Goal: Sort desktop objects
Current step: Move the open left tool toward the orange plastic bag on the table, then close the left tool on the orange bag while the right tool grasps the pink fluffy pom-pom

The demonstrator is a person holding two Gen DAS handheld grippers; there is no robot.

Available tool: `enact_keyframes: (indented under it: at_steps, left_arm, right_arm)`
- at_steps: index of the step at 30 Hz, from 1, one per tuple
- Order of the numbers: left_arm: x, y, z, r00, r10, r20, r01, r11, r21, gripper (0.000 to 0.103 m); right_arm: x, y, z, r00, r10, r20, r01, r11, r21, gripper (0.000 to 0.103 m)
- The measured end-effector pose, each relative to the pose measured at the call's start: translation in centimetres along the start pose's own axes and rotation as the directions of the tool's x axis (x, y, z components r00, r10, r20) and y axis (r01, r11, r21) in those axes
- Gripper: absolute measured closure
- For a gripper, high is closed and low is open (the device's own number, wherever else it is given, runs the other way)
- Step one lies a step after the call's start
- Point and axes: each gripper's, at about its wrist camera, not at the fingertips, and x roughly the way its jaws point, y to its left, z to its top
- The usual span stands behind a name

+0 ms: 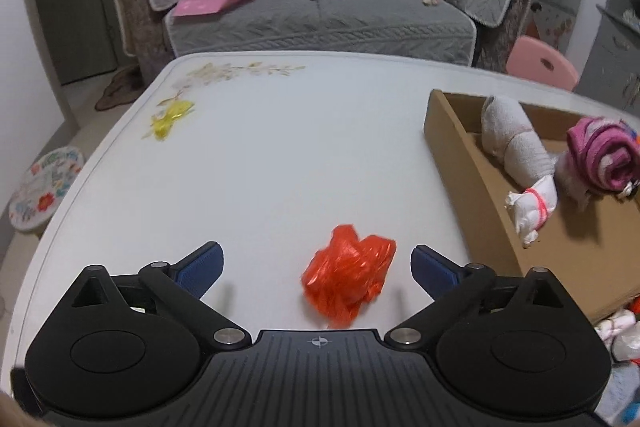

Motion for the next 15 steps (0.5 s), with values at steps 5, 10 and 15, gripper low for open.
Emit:
enact_keyframes:
  at_steps: [5, 10, 15]
  left_arm:
    - [1.8, -0.9, 0.0, 1.0, -0.011, -0.021, 0.012, 0.999, 0.053, 0.002]
    - [3.1, -1.5, -0.5, 0.999, -0.016, -0.041, 0.019, 0.996, 0.087, 0.01]
    - [2.8, -1.5, -0.5, 0.997, -0.065, -0.029, 0.067, 0.995, 0.073, 0.037]
  right_arm:
    - [0.0, 0.0, -0.3, 1.0, -0.006, -0.014, 0.006, 1.0, -0.018, 0.008]
    - [0.3, -0.1, -0.3, 1.0, -0.008, -0.012, 0.008, 1.0, -0.02, 0.008]
    - [0.5, -0.4, -0.1, 1.0, 0.003, -0.007, -0.003, 1.0, 0.0, 0.02]
